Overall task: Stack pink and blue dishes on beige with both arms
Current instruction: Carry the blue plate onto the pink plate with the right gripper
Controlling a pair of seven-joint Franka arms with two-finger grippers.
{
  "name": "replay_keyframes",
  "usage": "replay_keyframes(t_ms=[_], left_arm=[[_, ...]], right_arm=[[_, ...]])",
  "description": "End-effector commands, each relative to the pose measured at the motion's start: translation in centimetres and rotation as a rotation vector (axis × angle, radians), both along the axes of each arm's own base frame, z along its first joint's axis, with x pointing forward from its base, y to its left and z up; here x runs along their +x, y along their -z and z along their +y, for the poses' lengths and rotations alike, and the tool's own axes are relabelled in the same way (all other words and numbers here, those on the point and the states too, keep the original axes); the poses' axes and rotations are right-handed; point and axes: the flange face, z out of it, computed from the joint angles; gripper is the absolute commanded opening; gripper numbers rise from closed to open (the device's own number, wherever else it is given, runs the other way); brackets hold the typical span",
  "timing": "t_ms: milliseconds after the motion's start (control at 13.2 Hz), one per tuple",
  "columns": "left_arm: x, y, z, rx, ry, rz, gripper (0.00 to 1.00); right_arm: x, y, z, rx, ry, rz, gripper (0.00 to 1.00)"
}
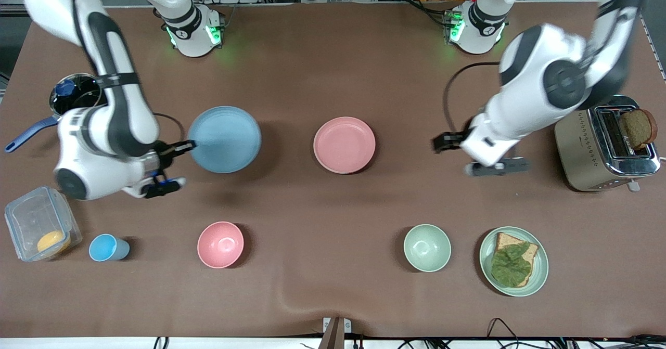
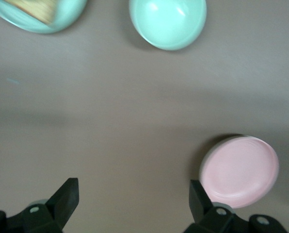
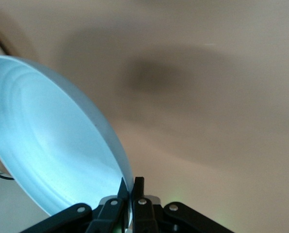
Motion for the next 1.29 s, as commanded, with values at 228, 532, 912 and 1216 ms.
replay_keyframes(t_ms=[228,532,912,1216], left_arm=[[0.9,-7.9,7.1,0.087,-0.096,-0.113,1.0],[-0.1,-10.1,9.4,0.111,-0.073,-0.116,1.0],[-1.2,-12.2,13.6,0.123,-0.002,-0.12,1.0],[-1.7,-12.7,14.9,0.105,0.014,-0.109,1.0]], right_arm=[[-0.4,4.3,12.2,0.094,0.115,0.056,0.0],[-1.1,7.1,19.2,0.148,0.17,0.056,0.0],[-3.6,9.0,23.8,0.179,0.157,0.09,0.0],[-4.5,11.2,25.9,0.175,0.171,0.068,0.0]])
